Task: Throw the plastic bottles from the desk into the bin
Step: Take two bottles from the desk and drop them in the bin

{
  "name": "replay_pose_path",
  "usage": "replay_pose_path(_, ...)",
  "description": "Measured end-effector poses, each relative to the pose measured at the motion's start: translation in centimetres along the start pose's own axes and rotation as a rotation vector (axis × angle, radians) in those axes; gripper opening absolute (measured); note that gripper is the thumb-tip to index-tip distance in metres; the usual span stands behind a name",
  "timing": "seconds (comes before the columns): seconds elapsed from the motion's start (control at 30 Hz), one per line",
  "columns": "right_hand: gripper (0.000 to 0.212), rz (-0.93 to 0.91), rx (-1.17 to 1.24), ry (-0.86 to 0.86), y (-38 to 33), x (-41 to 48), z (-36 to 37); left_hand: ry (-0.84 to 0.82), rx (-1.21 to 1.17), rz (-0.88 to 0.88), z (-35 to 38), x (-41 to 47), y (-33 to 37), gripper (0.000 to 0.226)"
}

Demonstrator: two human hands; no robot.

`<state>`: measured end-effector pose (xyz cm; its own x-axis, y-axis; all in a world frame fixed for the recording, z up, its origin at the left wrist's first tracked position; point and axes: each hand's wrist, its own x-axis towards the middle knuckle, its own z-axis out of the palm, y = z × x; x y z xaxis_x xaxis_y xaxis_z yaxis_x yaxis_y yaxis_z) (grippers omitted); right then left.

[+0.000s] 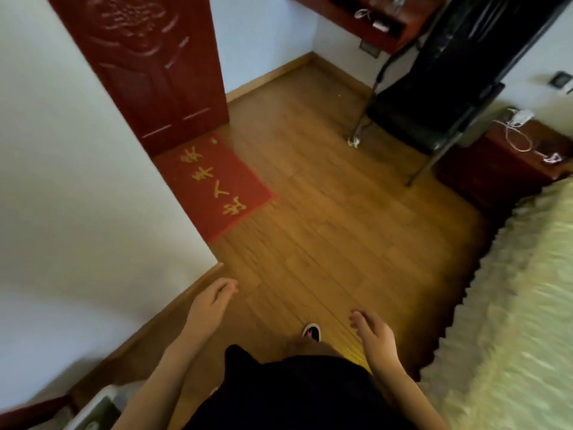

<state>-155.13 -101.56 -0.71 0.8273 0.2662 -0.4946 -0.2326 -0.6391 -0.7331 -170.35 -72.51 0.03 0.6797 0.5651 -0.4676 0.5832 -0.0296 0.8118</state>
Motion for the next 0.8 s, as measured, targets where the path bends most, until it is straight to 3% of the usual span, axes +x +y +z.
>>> replay_pose_path(0.23, 0.009, 0.113, 0.045, 0.074, 1.8, 8.6, -8.4, -0.305, 0.118, -0.012, 12.0, 8.1, 8.7, 0.02)
replay_pose_path(0.4, 0.011, 0.116, 0.083, 0.044, -2.6, 15.9, -10.3, -0.185, 0.15, -0.029, 12.1, 13.6, 13.2, 0.018)
replay_pose_path(0.67, 0.016, 0.03, 0.109, 0.003, -13.5, 33.8, -10.0, -0.043, 0.205, -0.114, 9.2, 28.5, 15.0, 0.021)
replay_pose_path(0.8, 0.02, 0.047, 0.133, 0.023, -19.1, 42.7, -10.4, -0.082, 0.175, -0.067, 8.6, 38.1, 20.9, 0.018)
